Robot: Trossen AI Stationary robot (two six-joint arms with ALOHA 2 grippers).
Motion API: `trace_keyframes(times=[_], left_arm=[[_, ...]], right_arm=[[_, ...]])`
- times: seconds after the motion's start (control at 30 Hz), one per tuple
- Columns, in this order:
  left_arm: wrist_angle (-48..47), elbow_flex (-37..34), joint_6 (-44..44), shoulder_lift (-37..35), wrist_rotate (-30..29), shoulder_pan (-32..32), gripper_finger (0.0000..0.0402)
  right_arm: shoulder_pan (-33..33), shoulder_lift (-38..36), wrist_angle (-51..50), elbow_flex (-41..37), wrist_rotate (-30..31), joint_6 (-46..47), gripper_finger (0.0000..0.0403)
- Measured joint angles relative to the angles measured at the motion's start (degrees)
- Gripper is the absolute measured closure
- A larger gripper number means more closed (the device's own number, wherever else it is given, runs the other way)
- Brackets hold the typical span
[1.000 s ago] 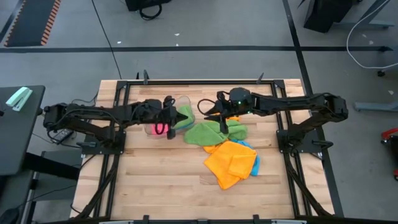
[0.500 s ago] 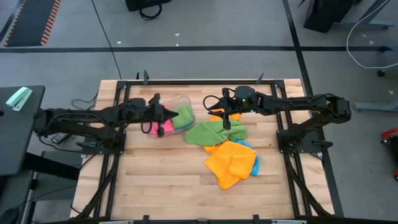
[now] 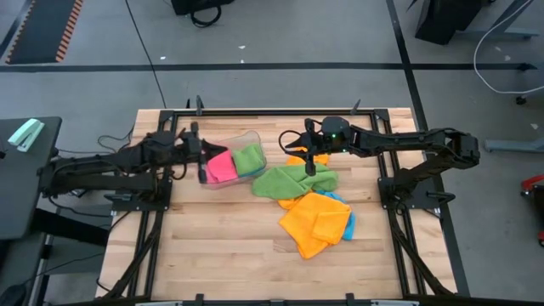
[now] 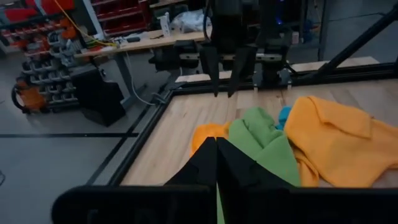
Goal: Fold microfiber towels
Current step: Fold the bottom yellow microfiber towel
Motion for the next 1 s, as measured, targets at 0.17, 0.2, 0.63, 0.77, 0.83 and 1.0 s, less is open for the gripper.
trace_keyframes(times=[0.17, 0.2, 0.63, 0.77, 0.83, 1.0], left_arm=[[5.8, -4.8, 1.7, -1.1, 0.0, 2.1, 0.0377], [8.7, -6.5, 2.1, -1.1, 0.0, 2.7, 0.0378], [16.7, -12.7, 0.0, -6.9, 3.4, 9.4, 0.0379], [11.8, -12.8, 1.2, -11.4, 3.3, 9.5, 0.0394], [10.2, -12.7, 1.3, -13.7, 3.3, 9.4, 0.0395], [6.4, -12.7, 0.8, -19.2, 3.3, 9.5, 0.0379]], right_arm=[[0.0, 0.2, 2.2, 0.0, -2.1, -0.4, 0.0307], [0.0, 0.3, 2.6, 0.0, -2.9, -0.4, 0.0307], [-1.3, -0.4, -1.4, -0.6, -4.3, -0.4, 0.0307], [-2.8, -1.8, -4.3, -0.6, -4.3, -0.8, 0.0307], [-3.5, -3.5, -5.7, -0.6, -4.3, -0.8, 0.0307], [-4.0, -8.3, -6.7, -0.6, -4.2, -0.6, 0.0307]])
